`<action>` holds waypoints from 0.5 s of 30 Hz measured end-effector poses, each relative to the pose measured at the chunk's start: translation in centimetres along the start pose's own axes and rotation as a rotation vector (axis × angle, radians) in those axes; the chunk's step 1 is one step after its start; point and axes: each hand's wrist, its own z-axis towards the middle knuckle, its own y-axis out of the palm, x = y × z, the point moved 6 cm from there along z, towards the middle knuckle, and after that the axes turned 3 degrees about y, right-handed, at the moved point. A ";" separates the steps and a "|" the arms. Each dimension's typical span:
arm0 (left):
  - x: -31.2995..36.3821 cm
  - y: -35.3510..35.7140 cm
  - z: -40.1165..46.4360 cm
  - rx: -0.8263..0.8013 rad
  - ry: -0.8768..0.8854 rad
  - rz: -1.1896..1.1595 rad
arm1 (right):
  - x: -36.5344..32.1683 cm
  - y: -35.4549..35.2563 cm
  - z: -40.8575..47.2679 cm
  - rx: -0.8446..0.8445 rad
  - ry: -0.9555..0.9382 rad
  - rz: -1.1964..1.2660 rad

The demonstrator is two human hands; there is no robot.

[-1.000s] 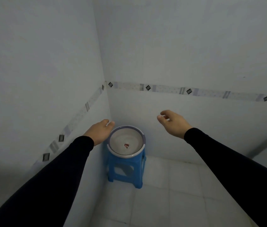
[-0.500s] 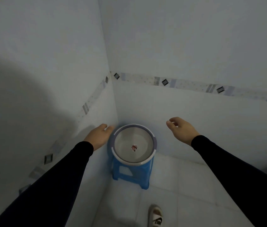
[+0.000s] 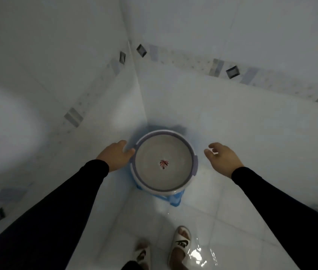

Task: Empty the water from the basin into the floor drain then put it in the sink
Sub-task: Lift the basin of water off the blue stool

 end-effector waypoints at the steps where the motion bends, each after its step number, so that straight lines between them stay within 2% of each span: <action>1: -0.3 0.5 1.4 -0.018 -0.006 0.014 | 0.6 0.7 1.1 -0.012 0.020 -0.001; 11: -3.5 6.1 14.8 -0.134 0.015 0.108 | 6.8 8.9 9.0 0.065 0.273 0.141; 15: -5.5 9.1 19.4 -0.087 -0.044 0.045 | 10.0 13.2 11.5 0.109 0.372 0.201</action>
